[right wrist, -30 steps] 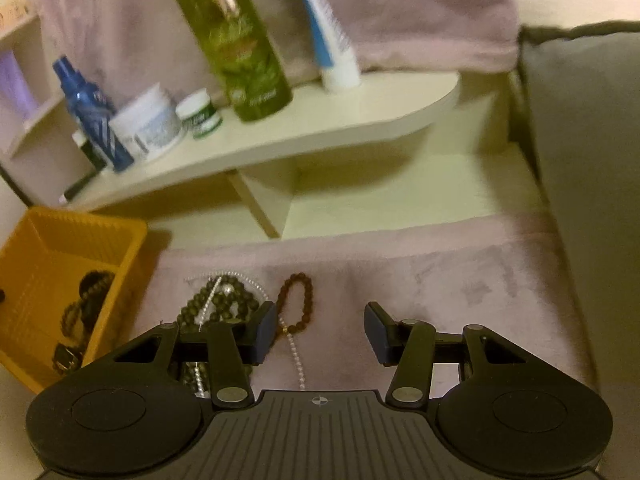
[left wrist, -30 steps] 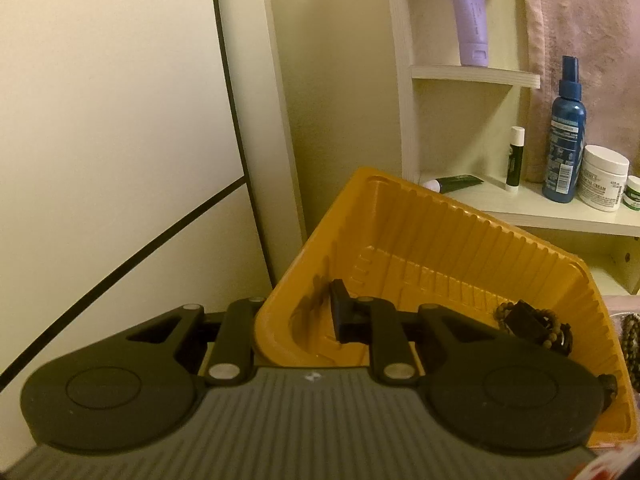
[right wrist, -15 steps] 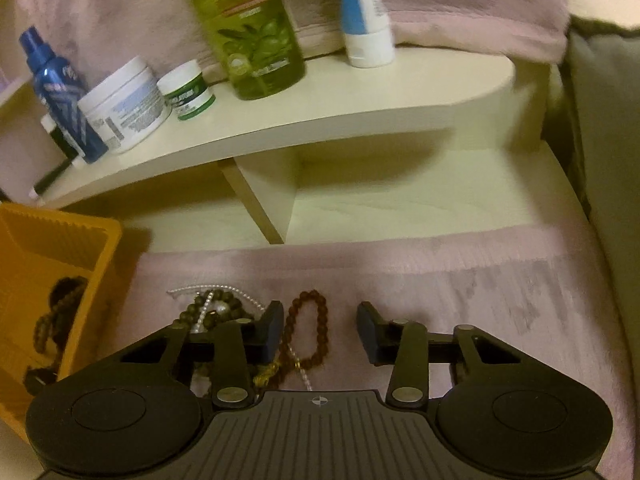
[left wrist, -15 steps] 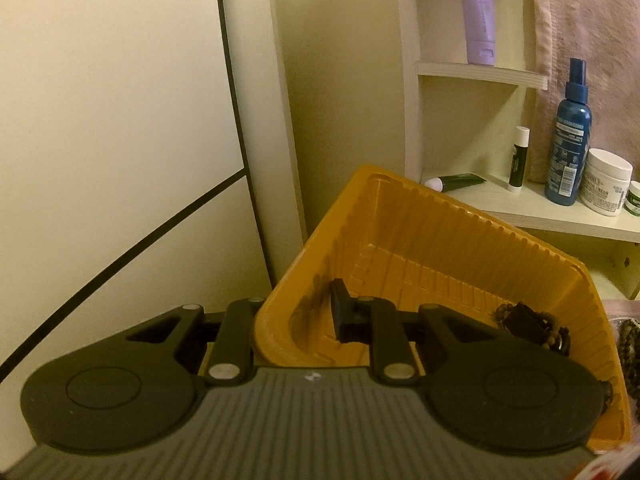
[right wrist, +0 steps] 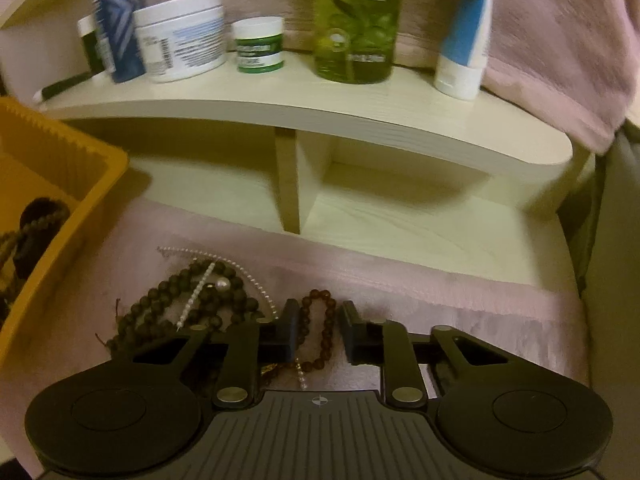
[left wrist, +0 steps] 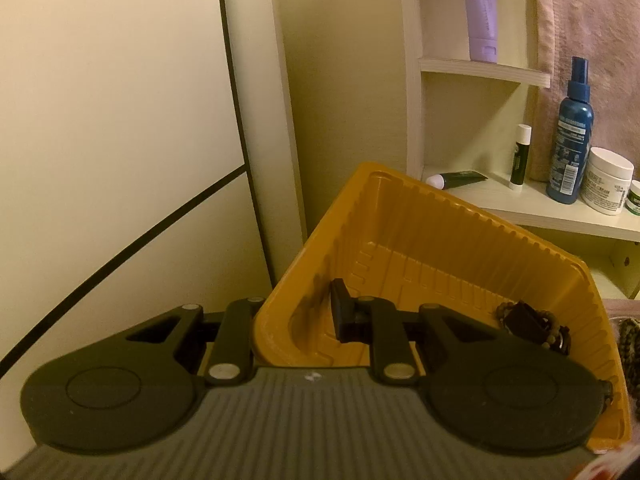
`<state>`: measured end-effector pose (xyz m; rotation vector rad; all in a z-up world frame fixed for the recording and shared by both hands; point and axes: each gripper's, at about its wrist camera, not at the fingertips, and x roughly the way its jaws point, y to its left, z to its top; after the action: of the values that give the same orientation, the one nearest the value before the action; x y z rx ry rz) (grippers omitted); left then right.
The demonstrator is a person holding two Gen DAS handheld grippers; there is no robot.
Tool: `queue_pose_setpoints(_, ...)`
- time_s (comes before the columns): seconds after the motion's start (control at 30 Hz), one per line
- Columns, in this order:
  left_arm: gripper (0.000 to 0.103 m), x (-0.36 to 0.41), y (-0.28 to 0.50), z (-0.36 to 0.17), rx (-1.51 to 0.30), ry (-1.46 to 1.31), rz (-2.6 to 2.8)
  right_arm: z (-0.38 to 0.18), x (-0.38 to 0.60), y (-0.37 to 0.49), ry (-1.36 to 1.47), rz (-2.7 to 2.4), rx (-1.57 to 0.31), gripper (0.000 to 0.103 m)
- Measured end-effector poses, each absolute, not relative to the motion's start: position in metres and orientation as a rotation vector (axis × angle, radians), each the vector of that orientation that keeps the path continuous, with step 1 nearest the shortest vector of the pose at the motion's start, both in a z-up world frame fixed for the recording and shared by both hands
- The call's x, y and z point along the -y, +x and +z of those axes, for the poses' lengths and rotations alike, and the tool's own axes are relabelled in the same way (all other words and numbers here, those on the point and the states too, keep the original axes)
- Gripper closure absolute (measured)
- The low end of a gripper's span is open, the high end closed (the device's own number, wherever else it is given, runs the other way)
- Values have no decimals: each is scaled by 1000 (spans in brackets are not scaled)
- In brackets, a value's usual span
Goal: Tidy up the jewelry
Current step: 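Close the right tool on a dark red beaded bracelet in the pile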
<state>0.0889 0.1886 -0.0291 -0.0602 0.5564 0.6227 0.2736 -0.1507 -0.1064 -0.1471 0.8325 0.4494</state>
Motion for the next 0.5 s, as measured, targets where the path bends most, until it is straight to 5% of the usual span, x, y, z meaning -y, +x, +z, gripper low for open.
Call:
queue_pose_setpoints(0.17,84,-189,89,-30,-558,-51,624,-106,157,274,-132,463,-822,98)
queue_pose_setpoints(0.5,84,-186,89,-35,-563,-27,620,-73,203,269,234,528,-758,98)
